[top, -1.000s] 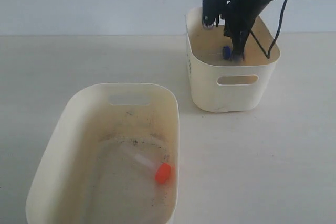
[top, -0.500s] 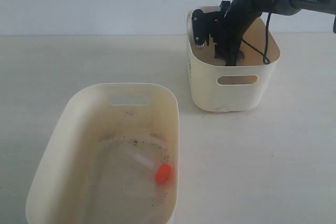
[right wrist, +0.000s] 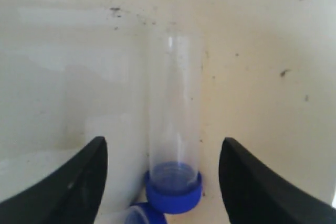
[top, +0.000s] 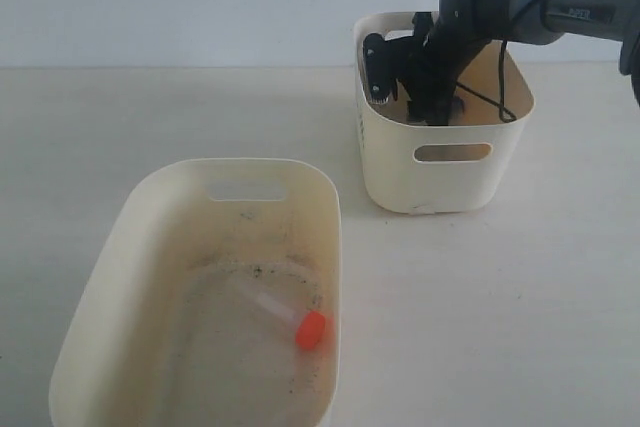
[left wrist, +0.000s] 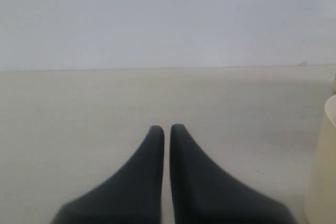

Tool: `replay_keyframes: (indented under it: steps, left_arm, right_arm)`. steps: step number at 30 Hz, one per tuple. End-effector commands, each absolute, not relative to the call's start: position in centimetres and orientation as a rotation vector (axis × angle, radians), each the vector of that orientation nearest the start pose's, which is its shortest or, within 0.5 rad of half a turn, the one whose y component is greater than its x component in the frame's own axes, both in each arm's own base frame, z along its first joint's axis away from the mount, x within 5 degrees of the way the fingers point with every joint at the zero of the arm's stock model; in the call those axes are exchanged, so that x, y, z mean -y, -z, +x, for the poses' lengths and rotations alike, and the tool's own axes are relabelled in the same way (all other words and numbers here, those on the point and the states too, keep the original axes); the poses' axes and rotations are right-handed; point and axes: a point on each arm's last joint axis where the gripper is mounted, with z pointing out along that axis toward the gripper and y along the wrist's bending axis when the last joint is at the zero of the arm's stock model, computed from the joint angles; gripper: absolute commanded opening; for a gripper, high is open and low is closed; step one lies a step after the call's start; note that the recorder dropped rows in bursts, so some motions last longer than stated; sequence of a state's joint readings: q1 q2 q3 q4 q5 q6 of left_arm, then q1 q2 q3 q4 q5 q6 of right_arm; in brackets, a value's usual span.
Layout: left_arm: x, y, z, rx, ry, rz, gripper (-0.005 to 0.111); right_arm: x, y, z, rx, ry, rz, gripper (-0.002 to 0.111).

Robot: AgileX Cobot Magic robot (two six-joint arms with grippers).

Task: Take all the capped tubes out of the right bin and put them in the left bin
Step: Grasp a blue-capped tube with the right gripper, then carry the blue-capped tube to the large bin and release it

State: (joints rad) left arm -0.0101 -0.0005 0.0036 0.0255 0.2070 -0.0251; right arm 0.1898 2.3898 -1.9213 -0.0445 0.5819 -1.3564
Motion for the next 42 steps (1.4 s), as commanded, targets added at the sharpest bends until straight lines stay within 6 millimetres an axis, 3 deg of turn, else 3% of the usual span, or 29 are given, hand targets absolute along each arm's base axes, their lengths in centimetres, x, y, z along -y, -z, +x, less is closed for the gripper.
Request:
replay_keyframes:
  steps: [1,20,22,25,26,29,32,42]
  left_arm:
    - [0.0,-19.5,5.6,-1.686,0.016,-0.008,0.004]
    - [0.0,-19.5,5.6,-1.686,0.016,-0.008,0.004]
    - [0.0,-19.5,5.6,-1.686,0.016,-0.008,0.004]
    - [0.0,-19.5,5.6,-1.686,0.016,-0.008,0.004]
    - [0.0,-19.5,5.6,-1.686,0.016,-0.008,0.004]
    - [0.0,-19.5,5.6,-1.686,0.016,-0.008,0.004]
    - [0.0,-19.5,5.6,-1.686,0.016,-0.008,0.004]
    - [0.0,-19.5,5.6,-1.686,0.016,-0.008,0.004]
  right_arm:
    - [-9.7,-13.5,52.0,-1.821,0.507,-1.850,0.059]
    - [-9.9,-9.3,52.8,-1.791,0.526,-1.834,0.058]
    - [-9.9,-9.1,52.7,-1.795,0.524,-1.844,0.043]
    - [-9.9,-9.0,52.7,-1.805,0.519,-1.838,0.005]
    - [-9.9,-9.0,52.7,-1.823,0.510,-1.821,0.000]
    - [-9.9,-9.3,52.7,-1.830,0.508,-1.805,0.000]
    - [-9.9,-10.6,52.6,-1.828,0.514,-1.792,0.000]
    - [-9.5,-18.8,50.9,-1.866,0.504,-1.773,0.000]
